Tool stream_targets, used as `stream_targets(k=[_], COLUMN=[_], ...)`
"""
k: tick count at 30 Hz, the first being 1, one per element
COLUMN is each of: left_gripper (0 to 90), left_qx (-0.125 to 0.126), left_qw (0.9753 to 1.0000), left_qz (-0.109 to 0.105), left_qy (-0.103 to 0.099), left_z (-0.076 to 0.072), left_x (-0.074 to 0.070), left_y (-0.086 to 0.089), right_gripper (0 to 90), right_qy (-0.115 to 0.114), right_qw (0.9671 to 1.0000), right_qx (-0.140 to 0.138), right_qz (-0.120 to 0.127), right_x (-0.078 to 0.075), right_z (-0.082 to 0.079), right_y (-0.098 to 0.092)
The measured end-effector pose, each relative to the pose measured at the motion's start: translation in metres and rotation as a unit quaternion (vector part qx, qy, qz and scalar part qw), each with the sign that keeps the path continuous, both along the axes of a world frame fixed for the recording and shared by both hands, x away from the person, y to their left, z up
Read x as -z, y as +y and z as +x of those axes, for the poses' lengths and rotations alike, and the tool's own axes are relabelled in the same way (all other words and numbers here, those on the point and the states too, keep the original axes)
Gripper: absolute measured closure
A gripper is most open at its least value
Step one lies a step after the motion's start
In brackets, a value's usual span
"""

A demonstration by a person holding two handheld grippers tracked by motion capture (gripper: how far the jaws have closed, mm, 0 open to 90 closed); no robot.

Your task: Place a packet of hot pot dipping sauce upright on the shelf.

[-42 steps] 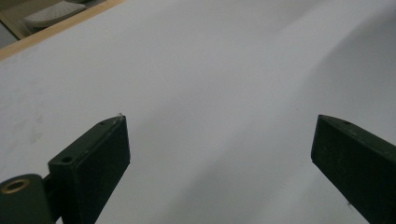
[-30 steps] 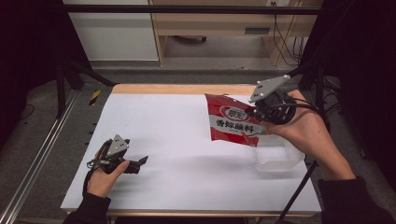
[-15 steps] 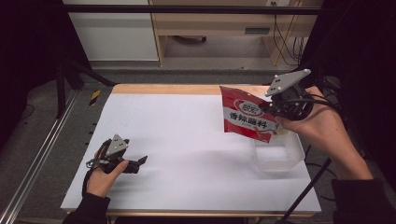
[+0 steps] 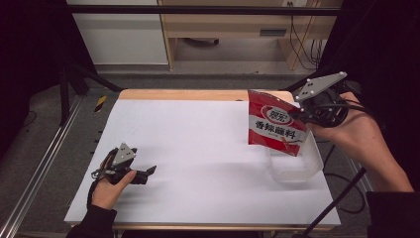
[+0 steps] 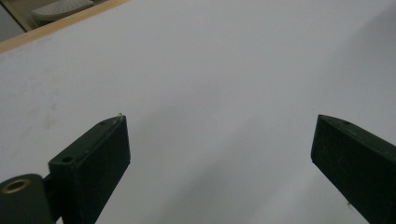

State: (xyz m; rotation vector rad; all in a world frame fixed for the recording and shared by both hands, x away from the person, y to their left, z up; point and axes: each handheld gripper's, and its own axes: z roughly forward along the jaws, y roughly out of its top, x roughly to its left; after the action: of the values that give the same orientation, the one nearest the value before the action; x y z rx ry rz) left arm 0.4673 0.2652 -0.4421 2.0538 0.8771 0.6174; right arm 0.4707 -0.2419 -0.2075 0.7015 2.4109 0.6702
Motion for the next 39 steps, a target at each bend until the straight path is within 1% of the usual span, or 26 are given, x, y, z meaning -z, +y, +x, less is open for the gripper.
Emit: stream_targets(k=[6, 8, 11, 13, 14, 17, 21, 26, 32, 39], left_gripper=[4.6, 4.7, 4.7, 4.6, 4.6, 4.6, 4.7, 4.7, 4.7, 4.7], left_qx=[0.0, 0.0, -0.001, -0.001, -0.001, -0.001, 0.0, -0.001, 0.002, 0.004], left_qw=[1.0, 1.0, 1.0, 1.0, 1.0, 1.0, 1.0, 1.0, 1.0, 1.0], left_qz=[0.0, 0.0, 0.0, -0.001, 0.0, 0.0, -0.001, -0.002, -0.002, -0.001], left_qy=[0.003, 0.003, 0.004, 0.004, 0.004, 0.005, 0.005, 0.005, 0.002, 0.003], left_z=[0.001, 0.001, 0.001, 0.001, 0.001, 0.001, 0.001, 0.001, 0.0, 0.0], left_x=[0.001, 0.001, 0.001, 0.001, 0.001, 0.001, 0.001, 0.001, 0.0, 0.0], left_y=[0.001, 0.001, 0.001, 0.001, 0.001, 0.001, 0.001, 0.002, 0.001, 0.0], right_gripper=[89.6, 89.7, 89.7, 89.7, 89.7, 89.6, 89.6, 89.6, 89.6, 89.6], right_qy=[0.002, 0.003, 0.004, 0.004, 0.007, 0.009, 0.016, 0.024, 0.026, 0.031], right_qw=[0.9999, 0.9998, 0.9996, 0.9996, 0.9994, 0.9992, 0.9988, 0.9984, 0.9981, 0.9979], right_qx=[0.014, 0.017, 0.027, 0.029, 0.033, 0.04, 0.047, 0.051, 0.056, 0.056], right_qz=[-0.005, -0.004, 0.0, -0.001, -0.003, -0.002, 0.001, 0.005, 0.004, 0.01], right_x=[0.003, 0.003, 0.005, 0.006, 0.008, 0.011, 0.018, 0.026, 0.032, 0.04], right_z=[-0.001, -0.001, -0.004, -0.005, -0.006, -0.007, -0.004, -0.001, 0.0, 0.004], right_y=[-0.013, -0.016, -0.028, -0.031, -0.036, -0.042, -0.05, -0.055, -0.059, -0.061])
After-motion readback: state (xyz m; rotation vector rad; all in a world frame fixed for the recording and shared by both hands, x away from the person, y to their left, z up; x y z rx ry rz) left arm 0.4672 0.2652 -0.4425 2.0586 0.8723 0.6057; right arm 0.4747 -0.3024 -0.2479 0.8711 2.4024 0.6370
